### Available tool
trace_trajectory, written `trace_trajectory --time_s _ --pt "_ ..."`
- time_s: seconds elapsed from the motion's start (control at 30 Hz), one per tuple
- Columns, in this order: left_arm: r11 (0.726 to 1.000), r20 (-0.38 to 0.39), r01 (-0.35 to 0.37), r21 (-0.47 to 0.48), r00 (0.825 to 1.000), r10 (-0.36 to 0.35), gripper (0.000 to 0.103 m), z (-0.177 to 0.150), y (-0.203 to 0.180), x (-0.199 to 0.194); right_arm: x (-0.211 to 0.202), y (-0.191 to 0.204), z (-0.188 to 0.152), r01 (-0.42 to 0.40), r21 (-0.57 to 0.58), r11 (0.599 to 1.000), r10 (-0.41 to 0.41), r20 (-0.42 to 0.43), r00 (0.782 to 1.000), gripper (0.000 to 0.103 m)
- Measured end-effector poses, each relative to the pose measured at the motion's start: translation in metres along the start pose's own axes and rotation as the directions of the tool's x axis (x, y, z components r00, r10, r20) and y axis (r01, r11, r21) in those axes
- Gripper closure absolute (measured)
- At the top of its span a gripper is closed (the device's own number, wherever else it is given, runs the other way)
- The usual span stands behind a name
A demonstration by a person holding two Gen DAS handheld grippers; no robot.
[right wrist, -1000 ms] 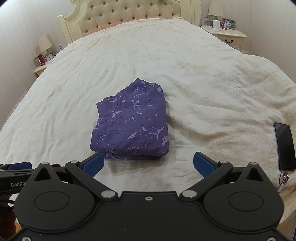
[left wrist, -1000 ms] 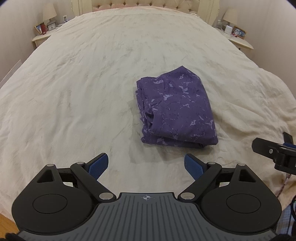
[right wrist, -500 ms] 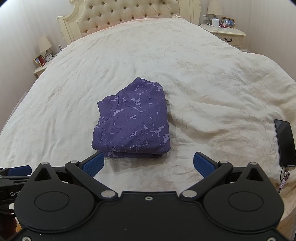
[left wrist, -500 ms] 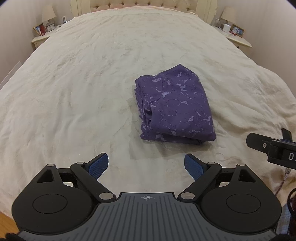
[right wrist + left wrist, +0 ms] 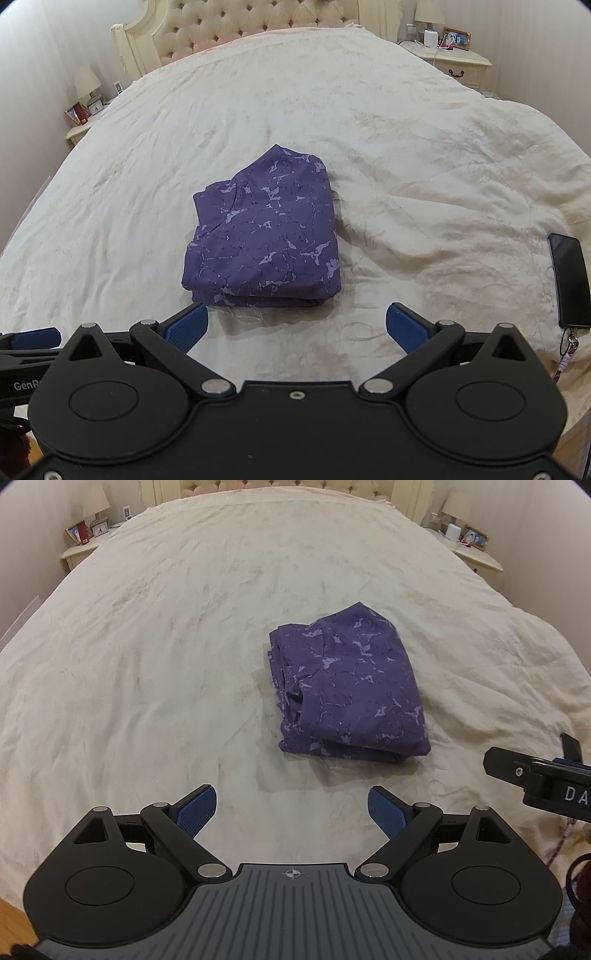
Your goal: Fold large clothes
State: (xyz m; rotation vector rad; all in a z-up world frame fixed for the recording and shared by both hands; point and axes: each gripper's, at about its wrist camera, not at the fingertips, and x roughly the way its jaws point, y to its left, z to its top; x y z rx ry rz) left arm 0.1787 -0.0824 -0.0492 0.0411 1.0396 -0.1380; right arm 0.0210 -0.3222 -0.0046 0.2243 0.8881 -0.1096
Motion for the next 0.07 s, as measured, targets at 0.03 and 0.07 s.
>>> trace_trajectory --time_s 0.03,0.07 --pt "1.000 -0.002 0.001 0.000 1.000 -0.001 0.013 0.0001 0.0001 0.0003 0.0004 0.0005 -0.0001 0.001 0.000 1.000 -0.001 0.000 1.000 0.001" --pt "1.000 -0.003 0.001 0.000 1.000 -0.001 0.013 0.0001 0.0001 0.0005 0.0007 0.0005 0.0000 0.001 -0.001 1.000 -0.001 -0.001 1.000 0.001"
